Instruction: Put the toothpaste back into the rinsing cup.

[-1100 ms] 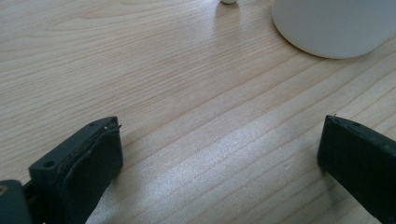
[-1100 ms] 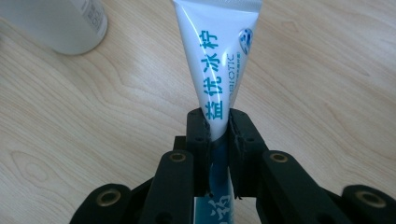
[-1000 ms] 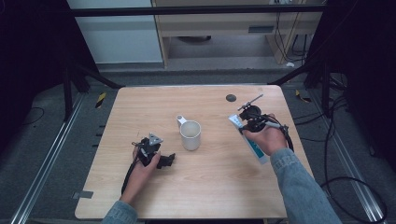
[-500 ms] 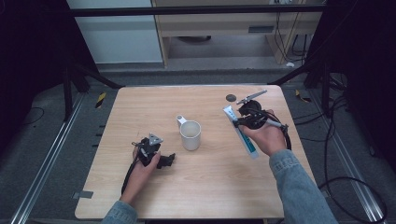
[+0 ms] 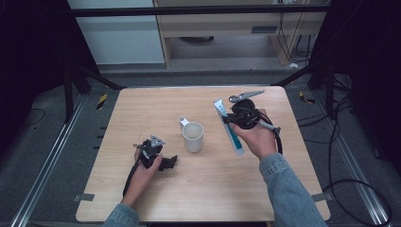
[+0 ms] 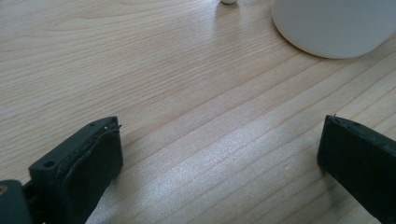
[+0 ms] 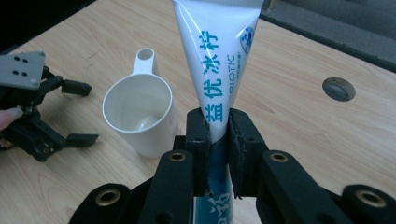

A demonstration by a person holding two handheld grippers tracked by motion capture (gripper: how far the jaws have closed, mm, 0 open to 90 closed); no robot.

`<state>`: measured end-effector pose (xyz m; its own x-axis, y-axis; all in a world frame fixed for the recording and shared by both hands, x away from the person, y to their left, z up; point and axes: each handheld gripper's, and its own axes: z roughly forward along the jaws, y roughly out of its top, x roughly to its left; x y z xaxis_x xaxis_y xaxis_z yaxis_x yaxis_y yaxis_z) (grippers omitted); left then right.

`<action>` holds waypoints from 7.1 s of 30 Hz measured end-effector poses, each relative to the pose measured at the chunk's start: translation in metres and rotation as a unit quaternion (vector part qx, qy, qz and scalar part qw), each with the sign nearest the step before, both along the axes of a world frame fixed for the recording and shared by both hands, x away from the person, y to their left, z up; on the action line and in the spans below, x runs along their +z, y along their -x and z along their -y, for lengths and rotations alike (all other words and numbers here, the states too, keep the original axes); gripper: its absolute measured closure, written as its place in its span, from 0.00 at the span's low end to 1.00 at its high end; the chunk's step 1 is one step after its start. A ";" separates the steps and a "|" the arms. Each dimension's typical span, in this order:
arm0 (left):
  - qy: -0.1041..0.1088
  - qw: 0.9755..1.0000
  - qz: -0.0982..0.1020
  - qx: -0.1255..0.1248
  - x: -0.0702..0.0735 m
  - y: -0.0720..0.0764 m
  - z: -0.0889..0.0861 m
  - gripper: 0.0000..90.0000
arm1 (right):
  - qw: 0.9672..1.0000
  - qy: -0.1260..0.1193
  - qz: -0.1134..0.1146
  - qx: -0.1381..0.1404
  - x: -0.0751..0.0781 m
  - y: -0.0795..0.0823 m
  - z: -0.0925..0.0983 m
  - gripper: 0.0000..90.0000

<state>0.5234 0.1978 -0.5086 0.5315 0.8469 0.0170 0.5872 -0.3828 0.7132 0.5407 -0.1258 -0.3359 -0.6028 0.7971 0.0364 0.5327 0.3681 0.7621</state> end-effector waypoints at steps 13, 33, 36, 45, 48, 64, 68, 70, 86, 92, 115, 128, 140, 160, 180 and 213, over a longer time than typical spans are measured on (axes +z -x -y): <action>-0.001 1.000 0.001 -0.001 0.000 0.000 0.000 0.00 | 0.999 -0.019 0.043 -0.022 0.010 0.000 -0.024 0.88; 0.000 1.000 0.002 0.000 0.000 0.000 0.000 0.00 | 0.986 -0.064 0.141 -0.061 0.038 -0.001 -0.062 0.88; 0.000 1.000 0.002 0.000 0.000 0.000 0.000 0.00 | 0.984 -0.067 0.155 -0.063 0.040 -0.002 -0.063 0.88; 0.002 1.000 0.003 0.002 0.000 0.000 0.000 0.00 | 0.978 -0.087 0.176 -0.072 0.043 -0.004 -0.066 0.88; 0.003 1.000 0.003 0.002 0.000 0.000 0.001 0.00 | 0.977 -0.090 0.178 -0.073 0.044 -0.004 -0.068 0.88; 0.000 1.000 0.001 0.000 0.000 0.000 0.000 0.00 | 0.968 -0.102 0.214 -0.084 0.045 0.002 -0.082 0.88; 0.000 1.000 0.001 0.000 0.000 0.000 0.000 0.00 | 0.965 -0.108 0.221 -0.086 0.042 0.003 -0.085 0.88; 0.000 1.000 0.001 0.000 0.000 0.000 0.000 0.00 | 0.965 -0.111 0.223 -0.085 0.040 0.004 -0.088 0.88; 0.000 1.000 0.001 0.000 0.000 0.000 0.000 0.00 | 0.962 -0.129 0.227 -0.085 0.025 0.008 -0.099 0.88; 0.000 1.000 0.001 0.000 0.000 0.000 0.000 0.00 | 0.963 -0.131 0.221 -0.083 0.018 0.008 -0.100 0.88; 0.001 1.000 0.002 0.001 0.000 0.000 0.000 0.00 | 0.969 -0.126 0.195 -0.082 -0.033 0.001 -0.109 0.88; -0.001 1.000 -0.001 -0.001 0.000 0.000 0.000 0.00 | 0.971 -0.124 0.184 -0.085 -0.059 0.000 -0.107 0.88; 0.000 1.000 0.000 -0.001 0.000 0.000 0.000 0.00 | 0.974 -0.119 0.172 -0.085 -0.079 0.001 -0.109 0.88; -0.002 1.000 -0.001 -0.001 0.000 0.000 0.000 0.00 | 0.976 -0.117 0.164 -0.086 -0.092 0.001 -0.114 0.88; -0.002 1.000 -0.001 -0.001 0.000 0.000 0.000 0.00 | 0.973 -0.120 0.169 -0.104 -0.098 0.002 -0.115 0.88; -0.002 1.000 -0.001 -0.001 0.000 0.000 0.000 0.00 | 0.973 -0.124 0.164 -0.104 -0.099 0.000 -0.113 0.86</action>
<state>0.5233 0.1980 -0.5084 0.5337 0.8455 0.0193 0.5876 -0.3871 0.7106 0.5405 -0.0130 -0.4349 -0.4401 0.8947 0.0760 0.2899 0.0615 0.9551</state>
